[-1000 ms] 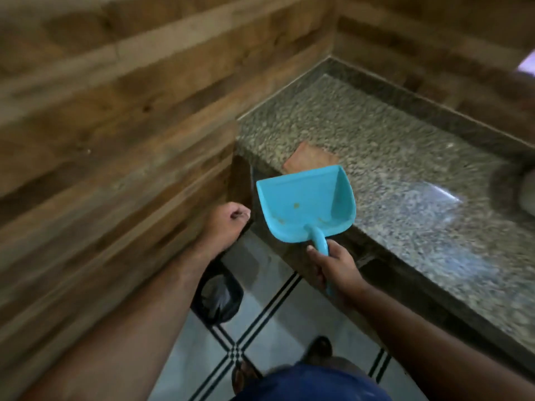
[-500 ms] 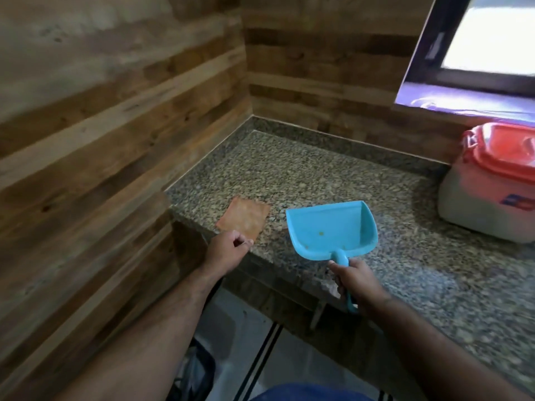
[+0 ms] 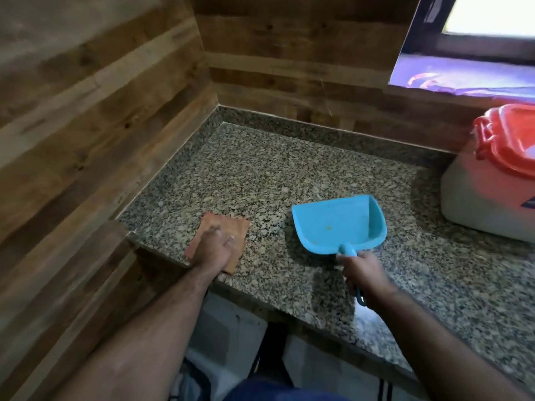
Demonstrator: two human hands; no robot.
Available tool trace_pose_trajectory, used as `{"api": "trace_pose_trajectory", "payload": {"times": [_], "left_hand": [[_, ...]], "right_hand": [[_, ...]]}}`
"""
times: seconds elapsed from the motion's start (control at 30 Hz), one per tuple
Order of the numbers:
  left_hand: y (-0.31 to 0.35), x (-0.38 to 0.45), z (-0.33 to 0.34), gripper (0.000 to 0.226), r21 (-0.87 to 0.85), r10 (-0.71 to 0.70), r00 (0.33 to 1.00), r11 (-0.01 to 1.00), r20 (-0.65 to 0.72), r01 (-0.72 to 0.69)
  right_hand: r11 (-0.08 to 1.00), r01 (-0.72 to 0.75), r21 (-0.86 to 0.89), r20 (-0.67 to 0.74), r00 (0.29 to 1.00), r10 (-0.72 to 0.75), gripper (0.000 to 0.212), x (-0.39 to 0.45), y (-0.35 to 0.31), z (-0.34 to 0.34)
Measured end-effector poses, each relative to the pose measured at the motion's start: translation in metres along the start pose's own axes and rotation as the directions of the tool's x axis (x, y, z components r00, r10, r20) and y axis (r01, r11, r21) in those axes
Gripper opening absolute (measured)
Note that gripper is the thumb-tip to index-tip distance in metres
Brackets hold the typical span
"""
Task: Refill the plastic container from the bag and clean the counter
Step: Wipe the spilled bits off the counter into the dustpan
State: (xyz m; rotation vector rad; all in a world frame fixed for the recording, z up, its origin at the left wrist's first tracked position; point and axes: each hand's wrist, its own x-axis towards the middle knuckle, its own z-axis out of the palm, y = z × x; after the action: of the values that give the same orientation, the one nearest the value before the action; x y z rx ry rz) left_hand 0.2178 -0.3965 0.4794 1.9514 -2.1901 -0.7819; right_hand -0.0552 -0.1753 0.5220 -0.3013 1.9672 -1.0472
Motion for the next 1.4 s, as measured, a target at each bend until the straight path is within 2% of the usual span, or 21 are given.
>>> {"api": "trace_pose_trajectory", "payload": {"times": [0.07,0.1,0.13,0.23,0.3,0.4,0.5,0.6,0.67,0.73,0.77,0.83,0.93,1.1,1.17,1.27,1.3,1.4], "left_hand": [[-0.005,0.027,0.017,0.099,0.088,-0.02,1.0,0.996,0.02,0.019],[-0.006,0.035,0.023,0.11,0.14,-0.03,0.999,0.99,0.043,0.024],[-0.004,0.041,0.026,0.107,0.183,-0.007,0.998,0.983,0.061,-0.004],[0.004,0.061,0.033,0.063,0.206,0.154,0.988,0.966,0.026,-0.156],[0.019,0.085,0.036,0.048,0.093,0.186,0.982,0.979,-0.042,-0.181],[0.065,0.121,0.041,0.025,-0.138,0.095,0.991,0.984,-0.098,-0.108],[0.122,0.149,0.057,0.033,-0.249,0.063,0.998,0.967,-0.006,-0.062],[0.181,0.175,0.088,0.046,-0.344,0.223,0.957,0.927,0.187,-0.149],[0.214,0.196,0.111,0.046,-0.275,0.38,0.907,0.905,0.181,-0.324],[0.237,0.21,0.133,0.043,-0.026,0.467,0.869,0.882,0.161,-0.47],[0.247,0.207,0.14,0.048,0.085,0.469,0.863,0.867,0.188,-0.49],[0.262,0.191,0.15,0.055,0.157,0.49,0.839,0.833,0.236,-0.53],[0.287,0.154,0.172,0.055,0.06,0.614,0.716,0.743,0.332,-0.666],[0.302,0.061,0.189,0.055,-0.078,0.789,0.312,0.412,0.529,-0.908],[0.296,0.031,0.196,0.055,-0.118,0.791,0.163,0.285,0.59,-0.951],[0.283,-0.008,0.202,0.058,-0.252,0.744,-0.04,0.175,0.667,-0.952],[0.276,-0.023,0.201,0.058,-0.284,0.721,-0.086,0.158,0.687,-0.946],[0.247,-0.07,0.198,0.057,-0.339,0.673,-0.16,0.142,0.722,-0.93]], "right_hand": [[1.0,-0.018,0.022,-0.037,0.999,0.019,0.019,0.017,-0.014,0.006],[0.999,-0.03,0.037,-0.038,0.999,0.032,0.016,0.024,-0.023,0.009],[0.997,-0.04,0.06,-0.042,0.998,0.043,0.014,0.031,-0.031,0.01],[0.988,-0.064,0.142,-0.101,0.992,0.079,0.012,0.049,-0.05,0.005],[0.977,-0.069,0.201,-0.175,0.979,0.105,0.013,0.061,-0.056,-0.005],[0.963,-0.074,0.261,-0.314,0.936,0.157,0.012,0.07,-0.054,-0.027],[0.957,-0.114,0.265,-0.402,0.889,0.217,0.013,0.068,-0.041,-0.047],[0.956,-0.16,0.247,-0.455,0.852,0.26,0.018,0.054,-0.022,-0.062],[0.951,-0.197,0.239,-0.462,0.838,0.289,0.014,0.041,-0.014,-0.066],[0.933,-0.222,0.282,-0.453,0.827,0.334,0.01,0.029,-0.01,-0.068],[0.917,-0.221,0.333,-0.442,0.822,0.359,0.009,0.025,-0.006,-0.068],[0.877,-0.204,0.435,-0.431,0.808,0.402,0.011,0.016,0.0,-0.07],[0.85,-0.183,0.494,-0.471,0.765,0.439,0.013,0.002,0.01,-0.076],[0.802,-0.167,0.574,-0.487,0.717,0.498,0.019,-0.027,0.032,-0.086],[0.79,-0.153,0.594,-0.486,0.714,0.504,0.022,-0.042,0.039,-0.09],[0.776,-0.118,0.62,-0.493,0.711,0.501,0.026,-0.068,0.051,-0.098],[0.768,-0.103,0.632,-0.498,0.706,0.503,0.026,-0.077,0.056,-0.101],[0.768,-0.088,0.634,-0.509,0.7,0.501,0.026,-0.102,0.071,-0.114]]}}
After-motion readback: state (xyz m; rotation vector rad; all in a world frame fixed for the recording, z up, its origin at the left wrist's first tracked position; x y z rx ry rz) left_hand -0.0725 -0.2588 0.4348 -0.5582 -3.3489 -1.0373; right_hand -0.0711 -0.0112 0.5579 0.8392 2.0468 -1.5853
